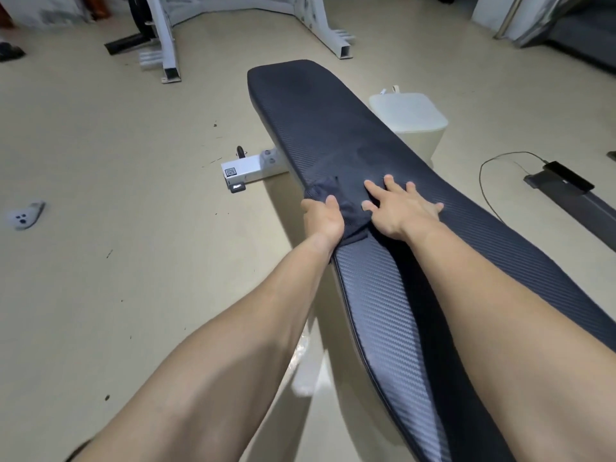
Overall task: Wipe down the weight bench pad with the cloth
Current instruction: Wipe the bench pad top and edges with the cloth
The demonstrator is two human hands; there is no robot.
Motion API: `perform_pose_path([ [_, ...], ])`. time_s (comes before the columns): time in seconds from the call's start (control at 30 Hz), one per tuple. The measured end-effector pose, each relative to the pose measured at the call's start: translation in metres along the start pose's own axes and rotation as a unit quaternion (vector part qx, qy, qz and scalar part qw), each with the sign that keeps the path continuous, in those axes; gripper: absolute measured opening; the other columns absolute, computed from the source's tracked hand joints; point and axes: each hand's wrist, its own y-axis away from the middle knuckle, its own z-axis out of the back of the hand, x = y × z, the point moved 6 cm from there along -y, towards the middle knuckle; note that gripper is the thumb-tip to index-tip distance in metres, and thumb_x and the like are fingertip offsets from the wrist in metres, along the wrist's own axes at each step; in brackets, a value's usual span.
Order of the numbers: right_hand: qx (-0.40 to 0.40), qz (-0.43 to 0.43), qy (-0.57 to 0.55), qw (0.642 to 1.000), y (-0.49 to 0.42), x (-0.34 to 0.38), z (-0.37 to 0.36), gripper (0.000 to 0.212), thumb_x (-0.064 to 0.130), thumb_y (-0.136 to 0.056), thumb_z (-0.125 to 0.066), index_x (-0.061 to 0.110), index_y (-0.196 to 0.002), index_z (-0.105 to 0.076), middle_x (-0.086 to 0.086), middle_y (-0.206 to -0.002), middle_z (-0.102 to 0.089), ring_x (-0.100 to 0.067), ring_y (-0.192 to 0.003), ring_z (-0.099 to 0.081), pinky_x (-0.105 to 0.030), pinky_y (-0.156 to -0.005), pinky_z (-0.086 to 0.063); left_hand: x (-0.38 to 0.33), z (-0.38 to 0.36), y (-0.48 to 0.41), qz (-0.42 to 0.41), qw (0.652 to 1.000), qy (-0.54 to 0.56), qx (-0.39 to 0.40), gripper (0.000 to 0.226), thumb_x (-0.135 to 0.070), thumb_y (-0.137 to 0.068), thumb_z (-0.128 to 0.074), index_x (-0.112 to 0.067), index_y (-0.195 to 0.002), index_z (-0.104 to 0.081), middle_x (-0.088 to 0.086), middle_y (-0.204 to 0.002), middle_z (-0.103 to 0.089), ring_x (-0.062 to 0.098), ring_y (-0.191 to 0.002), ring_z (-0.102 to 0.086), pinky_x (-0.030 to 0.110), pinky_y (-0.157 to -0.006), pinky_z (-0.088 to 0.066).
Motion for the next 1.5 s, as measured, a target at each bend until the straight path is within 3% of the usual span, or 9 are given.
perform_pose_path([
  [0.13, -0.023, 0.035, 0.0, 0.999, 0.029, -0.009, -0.001, 0.054, 0.046, -0.101, -0.027, 0.039, -0.154, -0.022, 0.008, -0.166, -0.011, -0.025, -0.152, -0.011, -0.069, -0.112, -0.016, 0.039, -0.001, 0.08, -0.002, 0.999, -0.031, 0.035, 0.044, -0.035, -0.103, -0.037, -0.005, -0.136, -0.037, 0.015, -0.137, -0.054, 0.034, -0.123, -0.053, 0.034, -0.097, -0.04],
  [0.3, -0.039, 0.07, 0.007, 0.997, 0.079, -0.022, -0.012, 0.053, 0.043, -0.099, -0.029, 0.03, -0.151, -0.031, 0.002, -0.159, -0.028, -0.025, -0.146, -0.026, -0.056, -0.114, -0.025, 0.081, -0.003, 0.163, 0.003, 0.999, -0.031, 0.016, 0.048, -0.038, -0.103, -0.036, -0.004, -0.138, -0.037, 0.015, -0.139, -0.053, 0.035, -0.126, -0.051, 0.039, -0.106, -0.039],
  [0.43, -0.031, 0.075, 0.004, 0.997, 0.121, -0.043, -0.01, 0.046, 0.036, -0.102, -0.028, 0.028, -0.145, -0.042, 0.0, -0.153, -0.036, -0.027, -0.14, -0.034, -0.05, -0.106, -0.034, 0.112, -0.012, 0.228, 0.038, 0.999, 0.011, -0.006, 0.054, -0.043, -0.101, -0.036, -0.009, -0.143, -0.032, 0.012, -0.145, -0.048, 0.031, -0.13, -0.048, 0.041, -0.111, -0.036],
  [0.53, -0.007, 0.05, 0.013, 0.999, 0.147, -0.065, 0.003, 0.044, 0.037, -0.102, -0.029, 0.028, -0.142, -0.046, 0.001, -0.155, -0.036, -0.029, -0.138, -0.038, -0.048, -0.098, -0.038, 0.12, -0.023, 0.287, 0.057, 0.998, 0.029, -0.026, 0.058, -0.038, -0.103, -0.037, -0.011, -0.152, -0.021, 0.008, -0.156, -0.034, 0.027, -0.14, -0.038, 0.026, -0.112, -0.024],
  [0.63, -0.011, 0.031, 0.01, 0.999, 0.158, -0.087, 0.018, 0.043, 0.039, -0.099, -0.031, 0.027, -0.136, -0.05, 0.001, -0.152, -0.04, -0.031, -0.135, -0.041, -0.046, -0.092, -0.038, 0.116, -0.028, 0.313, 0.053, 0.998, 0.031, -0.032, 0.059, -0.03, -0.105, -0.036, -0.01, -0.156, -0.013, 0.007, -0.162, -0.022, 0.026, -0.145, -0.029, 0.024, -0.11, -0.021],
  [0.8, -0.021, 0.031, 0.008, 0.999, 0.156, -0.086, 0.038, 0.05, 0.044, -0.097, -0.033, 0.029, -0.144, -0.045, 0.001, -0.153, -0.04, -0.031, -0.135, -0.042, -0.045, -0.096, -0.04, 0.096, -0.014, 0.266, 0.054, 0.995, -0.029, -0.072, 0.053, -0.032, -0.104, -0.036, -0.004, -0.148, -0.026, 0.014, -0.158, -0.031, 0.035, -0.14, -0.036, 0.044, -0.115, -0.03],
  [1.1, -0.021, 0.075, -0.022, 0.997, 0.116, -0.03, 0.016, 0.039, 0.038, -0.1, -0.032, 0.019, -0.13, -0.049, -0.001, -0.149, -0.044, -0.032, -0.129, -0.045, -0.043, -0.088, -0.039, 0.06, -0.002, 0.162, 0.005, 0.992, -0.124, -0.015, 0.046, -0.034, -0.105, -0.032, 0.0, -0.135, -0.037, 0.018, -0.143, -0.049, 0.037, -0.127, -0.049, 0.039, -0.1, -0.038],
  [1.33, -0.044, 0.091, -0.035, 0.994, 0.063, 0.02, 0.005, 0.042, 0.034, -0.103, -0.033, 0.018, -0.14, -0.045, -0.001, -0.152, -0.04, -0.03, -0.135, -0.039, -0.048, -0.103, -0.041, 0.03, -0.004, 0.086, -0.013, 0.993, -0.12, -0.003, 0.047, -0.033, -0.106, -0.031, 0.004, -0.133, -0.037, 0.022, -0.143, -0.048, 0.039, -0.127, -0.049, 0.036, -0.095, -0.039],
  [1.5, -0.072, 0.04, -0.037, 0.996, 0.005, 0.043, 0.004, 0.049, 0.037, -0.103, -0.031, 0.019, -0.148, -0.038, 0.0, -0.165, -0.017, -0.027, -0.147, -0.022, -0.051, -0.112, -0.03, -0.002, -0.005, -0.001, -0.009, 0.994, -0.11, -0.019, 0.045, -0.034, -0.105, -0.034, 0.004, -0.13, -0.035, 0.023, -0.14, -0.048, 0.04, -0.124, -0.051, 0.04, -0.096, -0.041],
])
